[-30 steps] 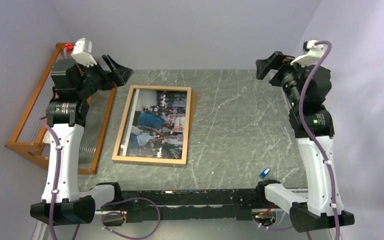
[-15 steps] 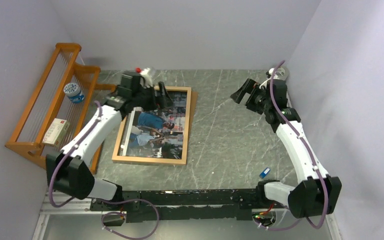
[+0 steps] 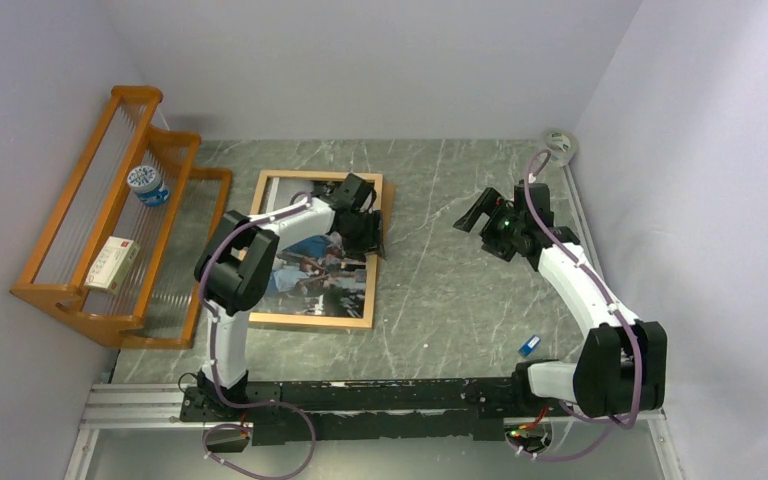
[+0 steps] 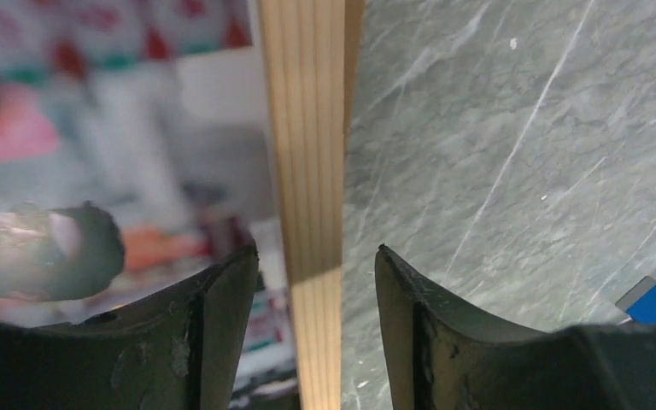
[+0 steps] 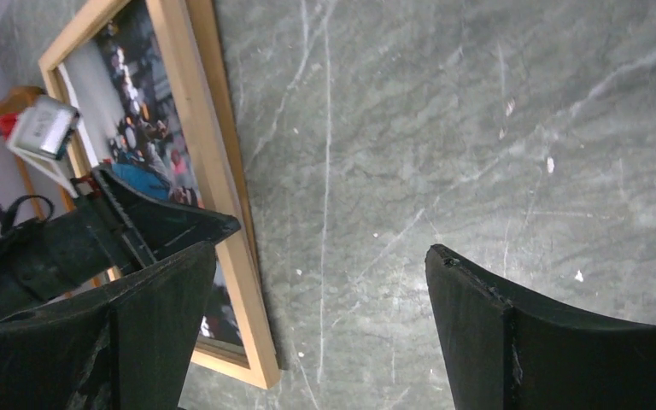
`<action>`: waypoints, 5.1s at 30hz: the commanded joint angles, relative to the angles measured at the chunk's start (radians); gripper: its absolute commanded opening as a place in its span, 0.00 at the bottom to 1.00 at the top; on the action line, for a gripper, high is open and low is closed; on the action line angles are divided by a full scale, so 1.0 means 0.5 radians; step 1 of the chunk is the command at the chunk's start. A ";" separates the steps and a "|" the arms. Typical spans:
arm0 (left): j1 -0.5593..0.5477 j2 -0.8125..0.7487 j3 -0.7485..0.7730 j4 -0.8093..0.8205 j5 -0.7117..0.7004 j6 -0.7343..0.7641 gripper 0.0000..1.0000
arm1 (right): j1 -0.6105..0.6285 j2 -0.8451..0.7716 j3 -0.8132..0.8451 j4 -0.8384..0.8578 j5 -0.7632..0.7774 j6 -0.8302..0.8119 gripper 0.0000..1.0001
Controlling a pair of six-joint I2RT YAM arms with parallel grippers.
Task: Put the photo into the frame
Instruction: Turn over the photo frame at the center of the board.
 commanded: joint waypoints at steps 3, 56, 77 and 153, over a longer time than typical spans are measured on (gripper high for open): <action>-0.050 0.146 0.251 -0.227 -0.224 -0.091 0.57 | 0.005 -0.015 -0.113 0.091 -0.003 0.093 0.96; 0.020 -0.420 1.569 -0.817 0.474 0.322 0.03 | 0.054 -0.296 -0.035 1.440 -0.730 0.920 0.99; 0.018 -0.538 1.045 1.010 1.711 -1.018 0.03 | 0.241 -0.072 0.511 1.723 -0.754 1.095 0.84; 0.891 -0.166 0.506 -0.520 0.071 0.282 0.94 | 0.484 1.953 1.872 -0.426 0.256 -0.087 0.15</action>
